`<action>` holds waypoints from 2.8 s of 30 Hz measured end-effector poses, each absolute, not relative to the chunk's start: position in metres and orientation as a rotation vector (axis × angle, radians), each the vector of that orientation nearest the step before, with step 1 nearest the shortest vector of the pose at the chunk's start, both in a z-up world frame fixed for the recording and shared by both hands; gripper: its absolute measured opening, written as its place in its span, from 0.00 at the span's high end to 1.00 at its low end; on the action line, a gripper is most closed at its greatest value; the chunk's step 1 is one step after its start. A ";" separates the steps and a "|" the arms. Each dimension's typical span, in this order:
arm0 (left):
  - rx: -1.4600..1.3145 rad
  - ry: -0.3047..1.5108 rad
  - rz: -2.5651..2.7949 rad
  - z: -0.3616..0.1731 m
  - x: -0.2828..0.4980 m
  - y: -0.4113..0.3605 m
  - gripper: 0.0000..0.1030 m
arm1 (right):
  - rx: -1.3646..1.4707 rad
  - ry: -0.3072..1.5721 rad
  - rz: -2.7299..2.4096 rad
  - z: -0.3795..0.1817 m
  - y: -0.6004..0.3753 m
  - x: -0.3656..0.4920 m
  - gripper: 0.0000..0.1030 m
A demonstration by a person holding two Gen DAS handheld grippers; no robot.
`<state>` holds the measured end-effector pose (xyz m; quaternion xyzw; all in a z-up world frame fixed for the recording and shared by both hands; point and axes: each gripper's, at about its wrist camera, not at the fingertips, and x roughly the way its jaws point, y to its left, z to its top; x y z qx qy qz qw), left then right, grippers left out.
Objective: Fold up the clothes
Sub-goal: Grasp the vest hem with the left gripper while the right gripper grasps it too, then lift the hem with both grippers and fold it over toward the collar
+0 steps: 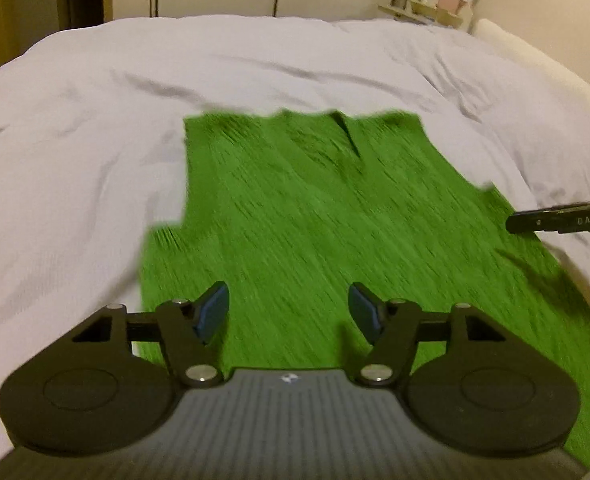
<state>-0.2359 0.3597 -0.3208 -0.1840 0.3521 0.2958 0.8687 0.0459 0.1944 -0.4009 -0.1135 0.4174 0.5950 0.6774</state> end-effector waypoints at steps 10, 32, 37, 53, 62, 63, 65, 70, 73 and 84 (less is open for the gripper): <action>-0.524 0.693 0.631 -0.341 -0.187 0.492 0.35 | -0.139 0.973 1.365 -0.413 0.316 0.136 0.44; -0.594 0.365 0.519 -0.262 -0.276 0.425 0.93 | 0.006 0.674 1.585 -0.338 0.217 0.098 0.91; -0.560 0.415 0.557 -0.252 -0.347 0.300 0.87 | -0.165 0.524 1.646 -0.321 0.083 0.009 0.90; 0.250 0.856 0.695 -0.312 -0.307 0.137 0.59 | -0.792 0.253 1.401 -0.377 -0.001 -0.141 0.40; 0.664 0.983 0.581 -0.360 -0.283 0.164 0.56 | -1.144 -0.022 1.422 -0.424 0.057 -0.162 0.43; 0.689 0.988 0.568 -0.363 -0.281 0.166 0.63 | -1.155 -0.037 1.422 -0.426 0.061 -0.162 0.48; 0.715 0.978 0.557 -0.364 -0.278 0.165 0.87 | -1.181 -0.069 1.390 -0.429 0.067 -0.162 0.77; 0.646 0.851 0.634 -0.340 -0.296 0.147 0.90 | -1.093 -0.091 1.324 -0.407 0.060 -0.157 0.94; 0.590 0.812 0.654 -0.331 -0.316 0.124 0.90 | -1.008 -0.086 1.324 -0.387 0.030 -0.162 0.94; 0.489 0.820 0.712 -0.342 -0.344 0.073 0.90 | -0.989 0.001 1.346 -0.400 -0.031 -0.192 0.94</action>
